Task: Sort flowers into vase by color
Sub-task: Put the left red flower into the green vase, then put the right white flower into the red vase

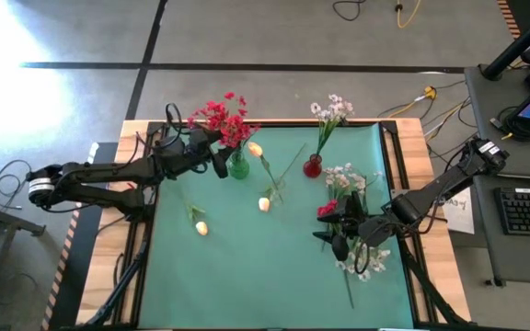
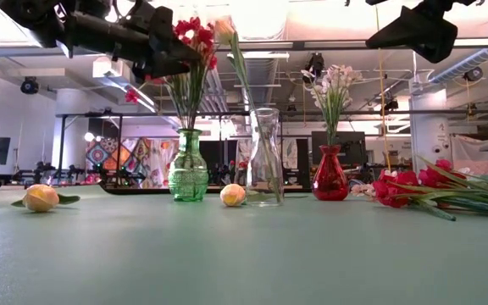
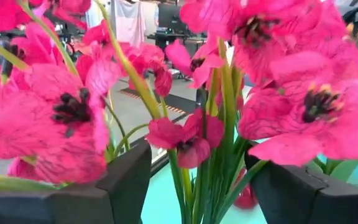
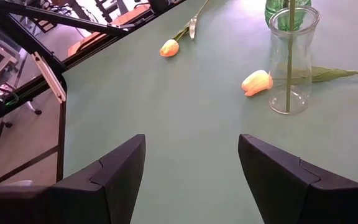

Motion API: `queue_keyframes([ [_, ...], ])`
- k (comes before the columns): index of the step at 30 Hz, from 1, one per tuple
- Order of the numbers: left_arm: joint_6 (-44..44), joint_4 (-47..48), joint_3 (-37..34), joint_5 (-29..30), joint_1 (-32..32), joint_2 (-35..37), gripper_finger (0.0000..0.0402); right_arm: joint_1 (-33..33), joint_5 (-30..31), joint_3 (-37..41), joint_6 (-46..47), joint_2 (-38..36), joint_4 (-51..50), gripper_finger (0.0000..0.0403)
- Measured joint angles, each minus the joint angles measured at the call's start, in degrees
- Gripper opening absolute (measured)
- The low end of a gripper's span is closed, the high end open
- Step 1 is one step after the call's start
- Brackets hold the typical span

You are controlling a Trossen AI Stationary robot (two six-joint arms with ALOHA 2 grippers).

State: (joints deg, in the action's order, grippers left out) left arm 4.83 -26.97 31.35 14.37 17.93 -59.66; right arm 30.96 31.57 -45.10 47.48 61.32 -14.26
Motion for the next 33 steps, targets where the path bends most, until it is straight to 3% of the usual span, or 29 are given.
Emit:
queue_keyframes([
  [17, 2.78, 4.97, 0.00, -3.07, -0.56, 4.18, 0.0240, 0.00, 0.09, -0.02, 0.42, 0.00, 0.02, 0.0249],
  [24, 5.32, 11.38, 0.00, -3.71, -0.76, 6.98, 0.0240, 0.00, 0.07, -0.49, 0.73, 0.00, 0.04, 0.0249],
  [30, 7.74, 16.63, 0.00, -6.88, -1.05, 10.96, 0.0240, -1.31, -0.21, -1.63, 10.52, -0.02, -0.76, 0.0249],
  [33, 9.21, 20.51, 0.00, -10.33, -1.07, 13.11, 0.0240, -2.18, -3.68, -2.39, 13.32, -0.04, -3.20, 0.0249],
])
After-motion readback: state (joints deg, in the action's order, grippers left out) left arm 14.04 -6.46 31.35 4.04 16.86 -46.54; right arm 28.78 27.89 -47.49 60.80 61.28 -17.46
